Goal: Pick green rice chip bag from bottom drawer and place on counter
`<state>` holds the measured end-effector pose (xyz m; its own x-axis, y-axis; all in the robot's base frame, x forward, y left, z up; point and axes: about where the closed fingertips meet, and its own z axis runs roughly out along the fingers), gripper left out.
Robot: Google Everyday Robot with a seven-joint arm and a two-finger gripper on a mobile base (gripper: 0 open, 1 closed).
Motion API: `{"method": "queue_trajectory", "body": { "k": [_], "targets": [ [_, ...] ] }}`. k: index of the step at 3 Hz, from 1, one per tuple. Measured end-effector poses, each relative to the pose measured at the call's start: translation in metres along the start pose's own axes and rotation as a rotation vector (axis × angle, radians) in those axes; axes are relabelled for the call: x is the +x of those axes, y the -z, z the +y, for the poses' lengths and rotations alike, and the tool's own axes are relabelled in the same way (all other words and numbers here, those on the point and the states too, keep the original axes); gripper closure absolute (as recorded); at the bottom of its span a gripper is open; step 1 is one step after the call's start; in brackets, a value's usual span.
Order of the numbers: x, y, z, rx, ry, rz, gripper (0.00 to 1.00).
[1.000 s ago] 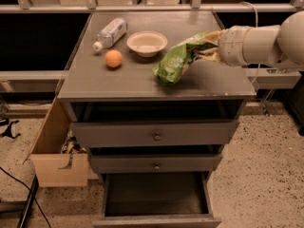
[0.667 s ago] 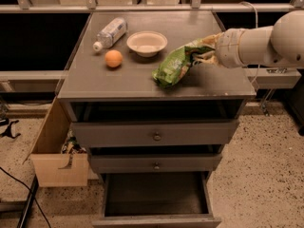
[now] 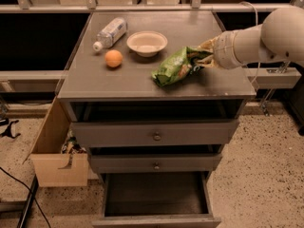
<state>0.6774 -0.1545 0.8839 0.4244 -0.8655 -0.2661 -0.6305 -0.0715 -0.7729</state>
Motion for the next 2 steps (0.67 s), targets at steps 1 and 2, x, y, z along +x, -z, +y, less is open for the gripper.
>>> {"method": "queue_trajectory", "body": {
  "k": [1,2],
  "targets": [
    [0.0108,-0.0007,0.0040,-0.043,0.058,0.054,1.00],
    [0.0130,-0.0009,0.0049,-0.051,0.069,0.064,0.86]
  ]
}}
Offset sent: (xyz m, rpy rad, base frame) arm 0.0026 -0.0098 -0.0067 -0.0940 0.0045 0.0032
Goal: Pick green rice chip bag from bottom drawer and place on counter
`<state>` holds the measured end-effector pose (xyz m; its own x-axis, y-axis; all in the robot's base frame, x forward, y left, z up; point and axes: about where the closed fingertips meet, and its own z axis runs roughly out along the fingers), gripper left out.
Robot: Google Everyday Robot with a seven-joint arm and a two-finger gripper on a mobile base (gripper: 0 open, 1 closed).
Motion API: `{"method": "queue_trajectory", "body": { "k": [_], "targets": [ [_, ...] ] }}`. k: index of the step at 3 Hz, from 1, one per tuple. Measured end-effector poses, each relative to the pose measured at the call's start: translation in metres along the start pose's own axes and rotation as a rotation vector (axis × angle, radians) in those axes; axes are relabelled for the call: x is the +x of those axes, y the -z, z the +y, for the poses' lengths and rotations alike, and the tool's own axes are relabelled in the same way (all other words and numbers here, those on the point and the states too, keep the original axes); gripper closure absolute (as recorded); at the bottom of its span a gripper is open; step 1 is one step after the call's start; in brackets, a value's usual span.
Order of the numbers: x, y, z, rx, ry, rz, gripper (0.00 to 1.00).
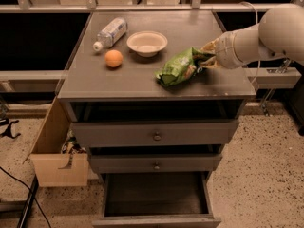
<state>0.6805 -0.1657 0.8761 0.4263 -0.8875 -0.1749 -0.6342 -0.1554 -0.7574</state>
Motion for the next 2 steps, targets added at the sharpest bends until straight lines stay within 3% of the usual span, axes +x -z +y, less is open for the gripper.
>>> {"method": "queue_trajectory", "body": {
  "k": [2],
  "targets": [
    [0.0000,-0.0001,0.0000,0.000,0.000,0.000,0.39]
  ]
}}
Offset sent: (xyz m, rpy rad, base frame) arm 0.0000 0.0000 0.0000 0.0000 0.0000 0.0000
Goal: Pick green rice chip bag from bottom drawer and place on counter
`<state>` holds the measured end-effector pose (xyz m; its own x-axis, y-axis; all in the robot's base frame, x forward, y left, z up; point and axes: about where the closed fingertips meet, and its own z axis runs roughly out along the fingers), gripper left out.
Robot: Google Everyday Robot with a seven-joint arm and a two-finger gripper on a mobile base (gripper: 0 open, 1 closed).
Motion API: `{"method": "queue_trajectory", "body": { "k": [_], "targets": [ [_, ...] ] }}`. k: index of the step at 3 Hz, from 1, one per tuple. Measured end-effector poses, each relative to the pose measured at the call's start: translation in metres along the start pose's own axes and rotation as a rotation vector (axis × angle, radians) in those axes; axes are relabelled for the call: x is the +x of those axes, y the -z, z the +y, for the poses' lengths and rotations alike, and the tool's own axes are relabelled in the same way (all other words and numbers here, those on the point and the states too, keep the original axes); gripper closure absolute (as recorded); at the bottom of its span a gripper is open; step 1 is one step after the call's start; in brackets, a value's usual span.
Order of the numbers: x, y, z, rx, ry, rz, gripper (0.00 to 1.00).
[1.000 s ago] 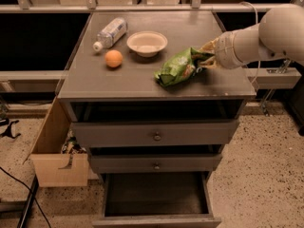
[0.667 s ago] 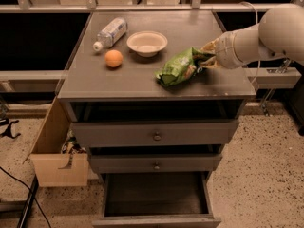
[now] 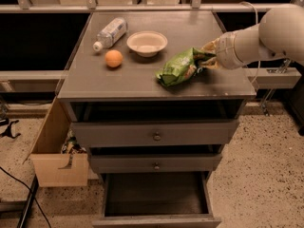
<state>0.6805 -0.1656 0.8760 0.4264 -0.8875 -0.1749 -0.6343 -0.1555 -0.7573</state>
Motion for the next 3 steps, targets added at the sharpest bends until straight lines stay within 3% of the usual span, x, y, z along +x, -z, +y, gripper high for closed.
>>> {"method": "queue_trajectory", "body": {
  "k": [1,2,3],
  "targets": [
    [0.0000,0.0000,0.0000,0.000,0.000,0.000,0.08],
    [0.0000,-0.0001,0.0000,0.000,0.000,0.000,0.00],
    [-0.0001,-0.0001,0.0000,0.000,0.000,0.000,0.00]
  ]
}}
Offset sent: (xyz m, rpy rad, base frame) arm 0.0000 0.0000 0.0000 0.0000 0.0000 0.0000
